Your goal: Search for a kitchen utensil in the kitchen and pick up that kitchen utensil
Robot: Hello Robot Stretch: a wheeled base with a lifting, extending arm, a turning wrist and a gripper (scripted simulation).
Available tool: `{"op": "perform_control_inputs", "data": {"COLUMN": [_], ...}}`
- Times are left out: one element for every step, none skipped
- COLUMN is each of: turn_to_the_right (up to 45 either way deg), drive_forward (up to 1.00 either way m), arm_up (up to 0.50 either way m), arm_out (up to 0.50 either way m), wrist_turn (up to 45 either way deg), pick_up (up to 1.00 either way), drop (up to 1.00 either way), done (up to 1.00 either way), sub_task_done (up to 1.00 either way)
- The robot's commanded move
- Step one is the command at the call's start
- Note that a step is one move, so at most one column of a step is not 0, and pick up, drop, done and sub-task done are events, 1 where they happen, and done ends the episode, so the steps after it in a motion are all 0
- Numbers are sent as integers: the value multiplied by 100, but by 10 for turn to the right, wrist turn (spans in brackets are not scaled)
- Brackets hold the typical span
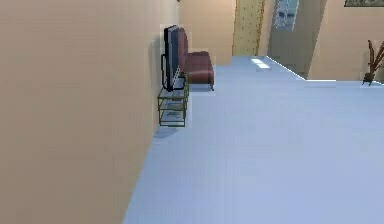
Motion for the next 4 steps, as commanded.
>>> {"op": "perform_control_inputs", "data": {"turn_to_the_right": [90, 0, 180, 0], "drive_forward": [0, 20, 0, 55], "arm_up": [0, 0, 0, 0], "arm_out": [0, 0, 0, 0], "wrist_turn": [0, 0, 0, 0], "pick_up": [0, 0, 0, 0], "drop": [0, 0, 0, 0], "done": [0, 0, 0, 0], "sub_task_done": [0, 0, 0, 0]}}
